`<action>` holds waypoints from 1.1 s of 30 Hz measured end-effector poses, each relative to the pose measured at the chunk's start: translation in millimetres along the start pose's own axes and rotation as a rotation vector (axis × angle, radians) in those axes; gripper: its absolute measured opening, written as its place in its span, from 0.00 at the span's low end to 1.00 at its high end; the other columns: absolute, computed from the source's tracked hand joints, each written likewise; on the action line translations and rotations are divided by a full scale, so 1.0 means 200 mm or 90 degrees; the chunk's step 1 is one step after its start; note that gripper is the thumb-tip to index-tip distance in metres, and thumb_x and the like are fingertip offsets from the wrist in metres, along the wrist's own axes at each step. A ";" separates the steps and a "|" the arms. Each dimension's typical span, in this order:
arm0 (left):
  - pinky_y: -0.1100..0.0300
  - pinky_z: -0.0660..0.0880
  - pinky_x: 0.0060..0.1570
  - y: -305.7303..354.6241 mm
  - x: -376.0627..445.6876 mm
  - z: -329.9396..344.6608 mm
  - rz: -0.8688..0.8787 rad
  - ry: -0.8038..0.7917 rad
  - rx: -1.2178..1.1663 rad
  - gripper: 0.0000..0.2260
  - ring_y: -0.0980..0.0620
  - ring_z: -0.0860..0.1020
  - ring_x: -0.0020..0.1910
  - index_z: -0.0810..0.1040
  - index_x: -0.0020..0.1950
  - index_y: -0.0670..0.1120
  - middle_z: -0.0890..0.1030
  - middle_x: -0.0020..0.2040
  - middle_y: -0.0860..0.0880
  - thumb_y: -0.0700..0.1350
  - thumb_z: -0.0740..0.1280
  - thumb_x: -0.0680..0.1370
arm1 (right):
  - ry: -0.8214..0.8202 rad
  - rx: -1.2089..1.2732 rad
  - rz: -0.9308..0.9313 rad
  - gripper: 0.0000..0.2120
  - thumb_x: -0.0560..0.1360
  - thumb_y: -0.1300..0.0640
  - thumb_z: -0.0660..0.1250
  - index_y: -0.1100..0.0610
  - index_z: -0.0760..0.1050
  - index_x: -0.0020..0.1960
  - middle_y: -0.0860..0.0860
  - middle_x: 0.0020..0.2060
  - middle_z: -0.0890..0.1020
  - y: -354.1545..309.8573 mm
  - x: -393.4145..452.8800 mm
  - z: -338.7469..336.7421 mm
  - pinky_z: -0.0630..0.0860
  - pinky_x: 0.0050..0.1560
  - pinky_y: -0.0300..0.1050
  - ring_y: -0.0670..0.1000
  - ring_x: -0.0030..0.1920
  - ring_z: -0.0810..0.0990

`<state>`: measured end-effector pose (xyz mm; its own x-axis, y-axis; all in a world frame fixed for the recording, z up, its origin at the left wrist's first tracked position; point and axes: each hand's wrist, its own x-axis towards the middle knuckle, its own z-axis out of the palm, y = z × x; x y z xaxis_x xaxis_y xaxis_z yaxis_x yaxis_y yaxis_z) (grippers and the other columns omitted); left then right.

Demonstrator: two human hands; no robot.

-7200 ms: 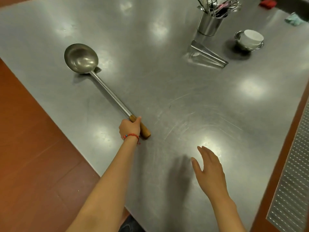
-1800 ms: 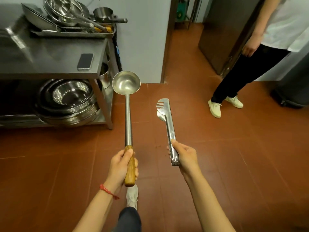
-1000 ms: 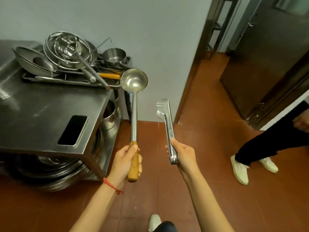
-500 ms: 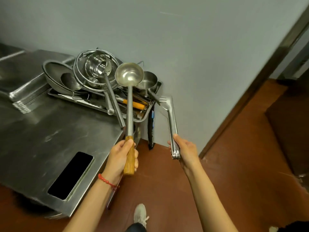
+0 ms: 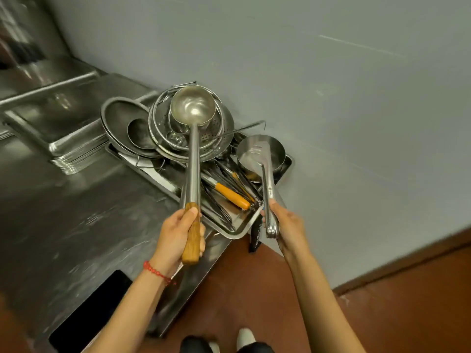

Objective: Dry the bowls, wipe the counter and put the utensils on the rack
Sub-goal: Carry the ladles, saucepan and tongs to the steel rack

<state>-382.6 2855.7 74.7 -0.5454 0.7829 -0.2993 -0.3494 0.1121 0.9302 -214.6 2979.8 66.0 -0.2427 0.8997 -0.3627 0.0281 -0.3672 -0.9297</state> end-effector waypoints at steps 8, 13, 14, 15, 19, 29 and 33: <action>0.62 0.70 0.15 -0.02 0.17 0.07 -0.028 0.082 -0.029 0.09 0.51 0.72 0.17 0.72 0.44 0.41 0.76 0.23 0.49 0.46 0.59 0.79 | -0.044 -0.058 0.022 0.13 0.71 0.47 0.68 0.57 0.81 0.38 0.57 0.39 0.84 -0.10 0.31 0.02 0.77 0.43 0.47 0.52 0.40 0.81; 0.64 0.70 0.15 -0.05 0.30 0.07 -0.058 0.103 -0.023 0.10 0.51 0.72 0.16 0.72 0.43 0.41 0.76 0.22 0.49 0.47 0.59 0.79 | -0.014 -0.089 0.051 0.16 0.71 0.48 0.69 0.63 0.81 0.42 0.59 0.39 0.84 -0.11 0.48 0.04 0.78 0.40 0.47 0.53 0.38 0.81; 0.64 0.70 0.16 -0.05 0.33 0.06 -0.066 0.104 -0.008 0.10 0.51 0.72 0.17 0.72 0.43 0.41 0.76 0.22 0.49 0.47 0.60 0.79 | -0.003 -0.100 0.059 0.19 0.70 0.48 0.69 0.66 0.80 0.45 0.62 0.42 0.83 -0.11 0.51 0.04 0.79 0.46 0.51 0.56 0.42 0.81; 0.64 0.71 0.16 -0.04 0.36 0.05 -0.073 0.103 0.008 0.11 0.51 0.73 0.17 0.72 0.43 0.41 0.77 0.22 0.49 0.48 0.60 0.78 | 0.008 -0.111 0.065 0.21 0.70 0.48 0.69 0.68 0.79 0.47 0.64 0.45 0.83 -0.11 0.54 0.05 0.78 0.52 0.54 0.59 0.45 0.82; 0.63 0.73 0.18 -0.01 0.47 0.03 -0.098 0.074 0.066 0.13 0.49 0.74 0.18 0.72 0.44 0.39 0.79 0.23 0.45 0.48 0.59 0.79 | 0.034 -0.160 0.086 0.23 0.71 0.48 0.68 0.70 0.76 0.50 0.61 0.40 0.80 -0.12 0.64 0.10 0.77 0.49 0.53 0.58 0.43 0.80; 0.62 0.76 0.21 -0.04 0.51 0.11 -0.139 0.038 0.093 0.17 0.50 0.77 0.20 0.70 0.56 0.33 0.79 0.26 0.44 0.48 0.57 0.79 | 0.065 -0.248 0.081 0.17 0.72 0.50 0.67 0.58 0.69 0.30 0.53 0.28 0.71 -0.12 0.73 0.18 0.70 0.36 0.46 0.51 0.32 0.70; 0.61 0.77 0.23 -0.04 0.50 0.11 -0.139 0.033 0.091 0.16 0.50 0.77 0.22 0.70 0.57 0.35 0.79 0.33 0.41 0.48 0.57 0.79 | 0.061 -0.217 0.081 0.14 0.72 0.50 0.67 0.61 0.76 0.35 0.54 0.32 0.76 -0.11 0.72 0.19 0.75 0.43 0.50 0.53 0.35 0.74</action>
<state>-417.1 2946.9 41.2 -0.5089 0.6985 -0.5032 -0.3536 0.3633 0.8620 -287.6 3107.9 37.6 -0.1249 0.8761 -0.4656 0.3773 -0.3921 -0.8390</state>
